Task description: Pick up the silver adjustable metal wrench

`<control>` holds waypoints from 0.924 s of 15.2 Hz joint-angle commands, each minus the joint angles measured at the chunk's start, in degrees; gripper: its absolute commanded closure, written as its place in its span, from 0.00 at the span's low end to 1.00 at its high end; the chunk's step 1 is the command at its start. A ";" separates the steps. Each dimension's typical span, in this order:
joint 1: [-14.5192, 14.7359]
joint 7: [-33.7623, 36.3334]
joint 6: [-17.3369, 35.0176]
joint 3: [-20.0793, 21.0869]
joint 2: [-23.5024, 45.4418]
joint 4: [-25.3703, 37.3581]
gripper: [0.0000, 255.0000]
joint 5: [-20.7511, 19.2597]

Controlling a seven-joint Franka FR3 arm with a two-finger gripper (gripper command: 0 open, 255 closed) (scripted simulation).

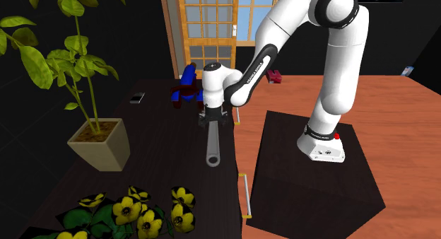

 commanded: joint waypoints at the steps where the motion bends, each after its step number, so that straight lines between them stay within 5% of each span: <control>1: 0.13 0.30 0.36 -0.15 0.45 0.07 0.00 -0.39; 2: 0.11 0.29 0.40 -0.17 0.46 0.03 1.00 -0.40; 14: -0.38 -1.09 -1.67 0.62 -1.72 0.18 1.00 1.51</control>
